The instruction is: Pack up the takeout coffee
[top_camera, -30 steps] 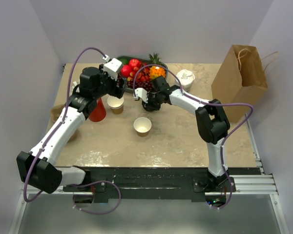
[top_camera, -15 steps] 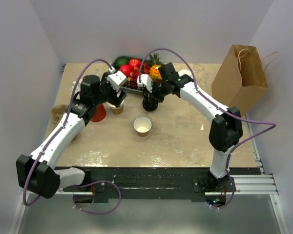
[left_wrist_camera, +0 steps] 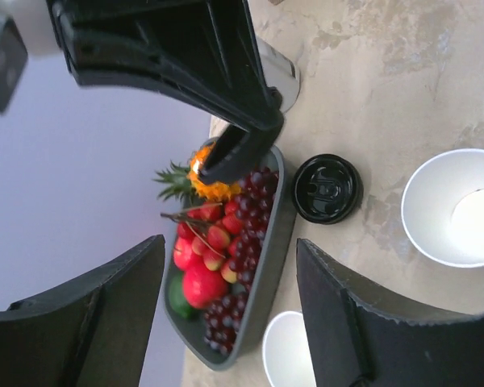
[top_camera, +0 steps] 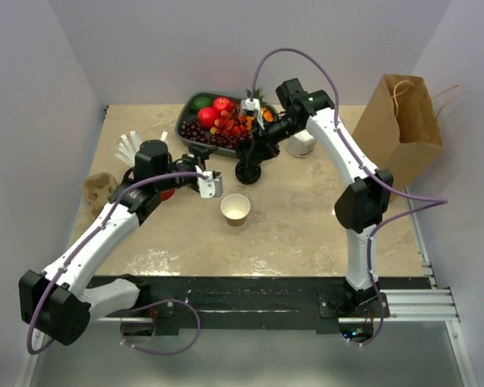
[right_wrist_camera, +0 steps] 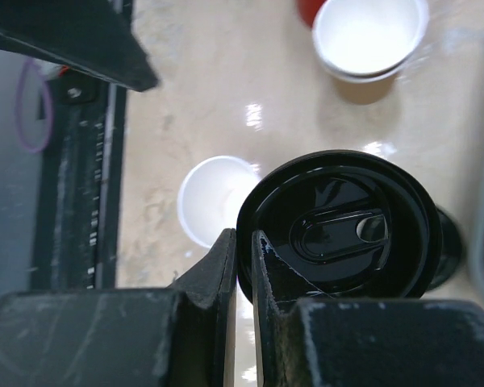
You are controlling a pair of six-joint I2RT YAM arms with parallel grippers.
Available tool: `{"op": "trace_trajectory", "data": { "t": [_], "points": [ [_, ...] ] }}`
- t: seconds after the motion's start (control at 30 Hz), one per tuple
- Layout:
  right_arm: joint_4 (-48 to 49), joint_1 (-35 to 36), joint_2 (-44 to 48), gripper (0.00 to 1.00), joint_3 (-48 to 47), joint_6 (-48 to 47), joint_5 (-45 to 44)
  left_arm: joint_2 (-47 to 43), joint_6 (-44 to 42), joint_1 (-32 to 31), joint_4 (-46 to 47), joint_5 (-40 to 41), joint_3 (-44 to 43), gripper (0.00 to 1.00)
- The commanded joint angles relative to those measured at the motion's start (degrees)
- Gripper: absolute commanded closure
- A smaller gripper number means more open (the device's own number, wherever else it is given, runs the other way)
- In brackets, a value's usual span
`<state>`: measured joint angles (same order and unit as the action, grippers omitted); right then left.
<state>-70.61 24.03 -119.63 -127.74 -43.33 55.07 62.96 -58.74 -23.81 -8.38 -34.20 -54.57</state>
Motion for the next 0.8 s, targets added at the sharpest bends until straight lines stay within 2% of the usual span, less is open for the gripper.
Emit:
{"op": "trace_trajectory", "data": {
  "t": [0.0, 0.13, 0.43, 0.6, 0.77],
  "points": [
    [-12.4, 0.8, 2.0, 0.99, 2.3, -2.4, 5.6, 3.6, -13.9, -2.4, 3.2, -5.4, -3.4, 0.31],
    [-12.4, 0.8, 3.4, 0.99, 3.5, -1.8, 6.6, 6.1, -21.0, -4.0, -1.2, -7.8, -5.4, 0.33],
    [-12.4, 0.9, 4.5, 0.99, 5.0, -1.6, 7.6, 11.7, -33.3, -6.6, -2.0, -7.7, -6.2, 0.37],
    [-12.4, 1.0, 4.6, 0.99, 5.0, -1.5, 7.4, 14.5, -35.2, -7.0, -1.5, -7.0, -7.2, 0.41],
    [-12.4, 1.1, 4.2, 1.0, 4.6, -1.2, 7.4, 14.8, -36.6, -7.9, 3.5, -6.0, -4.8, 0.48]
  ]
}}
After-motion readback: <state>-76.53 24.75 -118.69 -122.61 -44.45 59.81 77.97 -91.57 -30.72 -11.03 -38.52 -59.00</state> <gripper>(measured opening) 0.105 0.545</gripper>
